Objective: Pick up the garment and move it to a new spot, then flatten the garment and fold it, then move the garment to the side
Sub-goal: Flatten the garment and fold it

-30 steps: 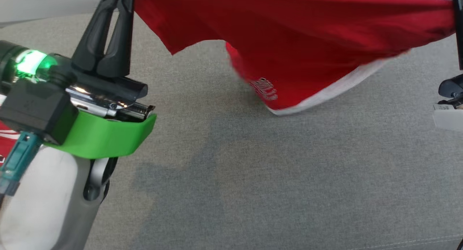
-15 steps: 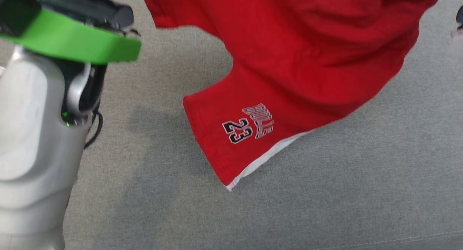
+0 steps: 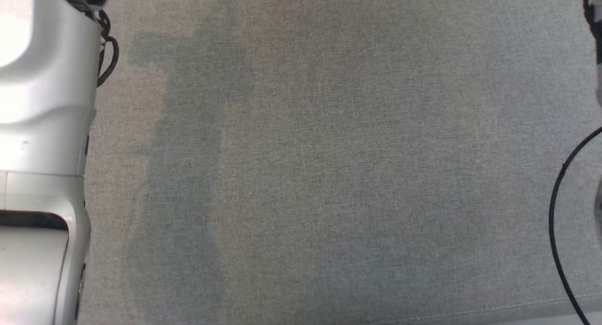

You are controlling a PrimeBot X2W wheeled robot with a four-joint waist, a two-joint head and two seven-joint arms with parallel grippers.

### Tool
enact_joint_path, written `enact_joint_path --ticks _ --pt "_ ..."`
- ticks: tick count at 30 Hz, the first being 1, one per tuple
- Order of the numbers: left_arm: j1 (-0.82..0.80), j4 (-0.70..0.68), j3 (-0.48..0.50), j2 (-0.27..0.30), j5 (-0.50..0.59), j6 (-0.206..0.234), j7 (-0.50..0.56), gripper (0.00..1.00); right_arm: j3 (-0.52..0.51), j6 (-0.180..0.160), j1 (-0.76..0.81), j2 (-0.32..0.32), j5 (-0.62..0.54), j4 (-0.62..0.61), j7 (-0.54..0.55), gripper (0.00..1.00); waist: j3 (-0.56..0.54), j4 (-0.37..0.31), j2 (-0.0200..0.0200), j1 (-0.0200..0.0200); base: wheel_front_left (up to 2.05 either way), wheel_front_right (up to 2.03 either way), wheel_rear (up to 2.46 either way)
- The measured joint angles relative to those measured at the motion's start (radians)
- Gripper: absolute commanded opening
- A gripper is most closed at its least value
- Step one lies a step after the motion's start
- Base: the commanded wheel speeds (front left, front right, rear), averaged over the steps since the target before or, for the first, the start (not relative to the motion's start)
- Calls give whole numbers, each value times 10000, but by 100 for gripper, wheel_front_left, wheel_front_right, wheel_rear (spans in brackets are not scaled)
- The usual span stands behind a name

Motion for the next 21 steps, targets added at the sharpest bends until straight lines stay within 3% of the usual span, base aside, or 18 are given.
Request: enact_joint_path --ticks 8,12,15,21 --pt "1409 1570 1049 -470 184 263 -40 0 1114 -4 416 1281 -100 3545 -1204 0 401 -39 0 1 0 0 0" --pt "2445 1816 1398 -727 313 157 -40 0 1607 -6 1121 1524 188 4332 -1452 0 638 -27 0 0 0 0 0" --pt "3459 1448 1703 -894 497 -12 -40 0 1778 -12 2049 1559 518 4077 -1505 0 693 56 0 1 0 0 0" --pt "6168 -591 2336 -1091 970 -359 -40 0 1446 -8 4896 1300 662 1530 -1509 0 415 96 0 0 0 0 0"
